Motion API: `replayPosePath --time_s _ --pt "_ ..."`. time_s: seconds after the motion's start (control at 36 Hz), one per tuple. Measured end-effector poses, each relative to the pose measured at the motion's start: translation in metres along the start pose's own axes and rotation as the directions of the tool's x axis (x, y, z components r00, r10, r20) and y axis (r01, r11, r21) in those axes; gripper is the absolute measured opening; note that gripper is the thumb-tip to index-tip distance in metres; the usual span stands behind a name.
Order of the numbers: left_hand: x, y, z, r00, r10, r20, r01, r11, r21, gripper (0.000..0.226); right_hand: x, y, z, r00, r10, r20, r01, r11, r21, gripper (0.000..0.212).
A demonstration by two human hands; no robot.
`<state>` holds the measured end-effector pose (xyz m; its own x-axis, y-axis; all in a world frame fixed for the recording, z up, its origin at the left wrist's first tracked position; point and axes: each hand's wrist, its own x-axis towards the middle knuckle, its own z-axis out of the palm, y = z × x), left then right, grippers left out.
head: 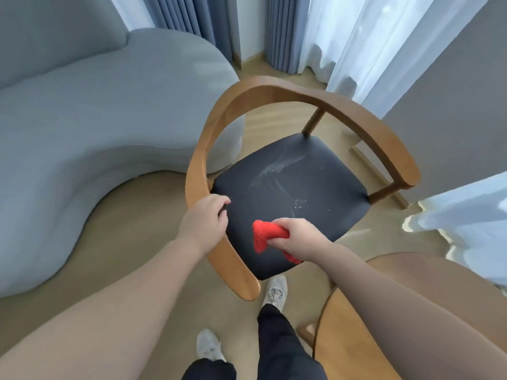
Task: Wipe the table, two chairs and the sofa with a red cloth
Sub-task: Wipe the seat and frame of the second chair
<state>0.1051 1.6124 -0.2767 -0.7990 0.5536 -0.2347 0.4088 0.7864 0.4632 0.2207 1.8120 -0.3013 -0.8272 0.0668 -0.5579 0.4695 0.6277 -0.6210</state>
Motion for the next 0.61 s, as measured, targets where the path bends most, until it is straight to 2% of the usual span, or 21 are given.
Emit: replayPosePath --time_s 0.11,0.19,0.33,0.39,0.53,0.61 --pt "0.037 -0.03 0.015 0.98 -0.184 -0.081 0.193 0.975 0.112 0.04 0.061 0.013 -0.001 1.0 0.014 0.004 -0.014 1.0 -0.028 0.013" --pt "0.06 -0.047 0.032 0.957 -0.278 -0.082 0.288 0.947 0.146 0.053 0.103 0.02 0.003 1.0 0.005 -0.006 -0.006 0.997 -0.077 0.007" --pt "0.087 -0.075 0.066 0.951 -0.299 -0.077 0.309 0.929 0.205 0.058 0.16 0.032 0.012 0.998 0.0 -0.058 -0.009 0.987 -0.161 0.011" --pt "0.089 -0.085 0.076 0.957 -0.259 -0.131 0.283 0.936 0.209 0.057 0.178 0.039 0.016 0.996 0.003 -0.085 -0.019 0.981 -0.195 0.015" --pt "0.089 -0.096 0.081 0.924 -0.304 -0.233 0.33 0.94 0.084 0.057 0.222 0.047 0.014 0.982 -0.032 -0.186 -0.025 0.955 -0.296 0.036" --pt "0.091 -0.097 0.082 0.924 -0.297 -0.242 0.323 0.943 0.076 0.057 0.252 0.047 0.009 0.975 -0.052 -0.217 -0.005 0.967 -0.254 0.04"
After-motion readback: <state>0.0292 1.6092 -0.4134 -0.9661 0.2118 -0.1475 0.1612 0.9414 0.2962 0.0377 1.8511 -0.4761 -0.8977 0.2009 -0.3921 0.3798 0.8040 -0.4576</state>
